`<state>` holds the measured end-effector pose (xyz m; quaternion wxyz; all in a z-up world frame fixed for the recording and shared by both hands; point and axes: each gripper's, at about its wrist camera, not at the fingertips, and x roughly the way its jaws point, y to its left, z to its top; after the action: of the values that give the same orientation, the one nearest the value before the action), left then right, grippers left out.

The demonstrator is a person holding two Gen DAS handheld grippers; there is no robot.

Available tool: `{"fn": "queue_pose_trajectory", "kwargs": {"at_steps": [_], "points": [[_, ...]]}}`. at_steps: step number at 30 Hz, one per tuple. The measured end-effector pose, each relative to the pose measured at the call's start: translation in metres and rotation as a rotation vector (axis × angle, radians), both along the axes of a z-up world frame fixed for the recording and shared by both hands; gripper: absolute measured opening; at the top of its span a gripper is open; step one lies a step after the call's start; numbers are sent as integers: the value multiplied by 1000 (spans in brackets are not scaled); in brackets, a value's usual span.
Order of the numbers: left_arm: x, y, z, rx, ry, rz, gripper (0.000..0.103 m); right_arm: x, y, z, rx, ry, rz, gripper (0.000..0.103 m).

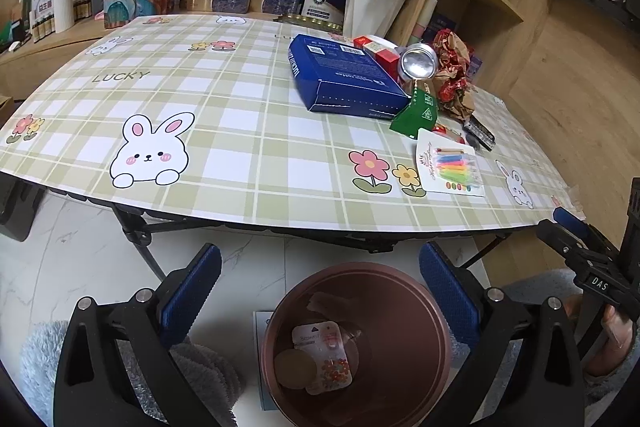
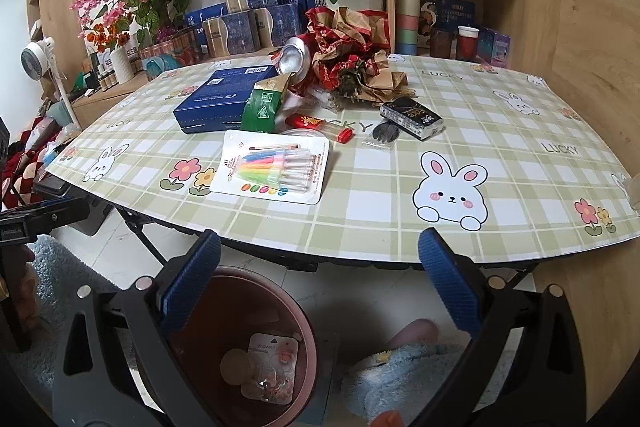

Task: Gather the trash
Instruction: 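Move the right gripper to the candle card on the table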

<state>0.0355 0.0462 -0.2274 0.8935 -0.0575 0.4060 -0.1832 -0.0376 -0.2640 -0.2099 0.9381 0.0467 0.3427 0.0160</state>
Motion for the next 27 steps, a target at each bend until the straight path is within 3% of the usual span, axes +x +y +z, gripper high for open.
{"fn": "queue_pose_trajectory", "kwargs": {"at_steps": [13, 17, 21, 27], "points": [[0, -1, 2, -12, -22, 3, 97, 5, -8, -2, 66, 24, 9, 97], [1, -1, 0, -7, -15, 5, 97, 12, -3, 1, -7, 70, 10, 97], [2, -1, 3, -6, -30, 22, 97, 16, 4, 5, -69, 54, 16, 97], [1, -7, 8, 2, -64, 13, 97, 45, 14, 6, -25, 54, 21, 96]]}}
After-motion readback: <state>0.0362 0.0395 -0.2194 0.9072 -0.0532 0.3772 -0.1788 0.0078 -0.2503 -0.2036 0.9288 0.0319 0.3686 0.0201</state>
